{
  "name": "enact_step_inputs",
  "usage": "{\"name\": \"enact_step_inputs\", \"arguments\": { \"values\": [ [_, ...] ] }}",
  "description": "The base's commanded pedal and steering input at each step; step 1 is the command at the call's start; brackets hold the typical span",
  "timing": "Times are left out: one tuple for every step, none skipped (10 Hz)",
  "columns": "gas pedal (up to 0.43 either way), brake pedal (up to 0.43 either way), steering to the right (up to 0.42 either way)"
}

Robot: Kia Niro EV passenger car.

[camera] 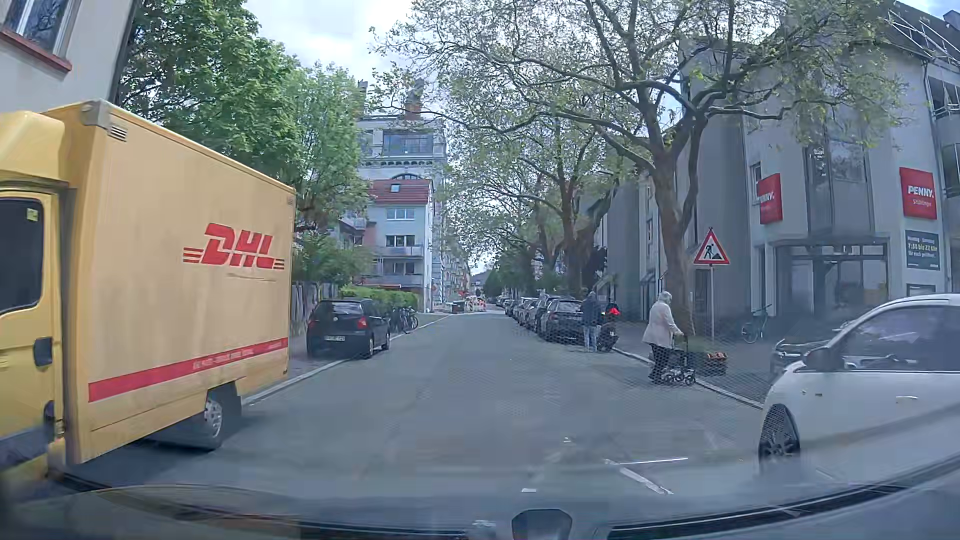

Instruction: Follow the waypoints while adhering to traffic rules and regulations

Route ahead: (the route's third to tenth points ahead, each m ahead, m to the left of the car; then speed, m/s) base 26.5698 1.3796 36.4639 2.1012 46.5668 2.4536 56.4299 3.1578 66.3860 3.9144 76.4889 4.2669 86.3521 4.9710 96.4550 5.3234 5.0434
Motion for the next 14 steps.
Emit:
{"name": "enact_step_inputs", "arguments": {
  "values": [
    [0.028,0.000,-0.020],
    [0.028,0.000,-0.020],
    [0.039,0.000,-0.020],
    [0.039,0.000,-0.018],
    [0.039,0.000,-0.014],
    [0.039,0.000,-0.012],
    [0.039,0.000,-0.012],
    [0.039,0.000,-0.011],
    [0.039,0.000,-0.008],
    [0.039,0.000,-0.005],
    [0.039,0.000,-0.002],
    [0.047,0.000,-0.002],
    [0.059,0.000,-0.002],
    [0.059,0.000,-0.002]
  ]
}}
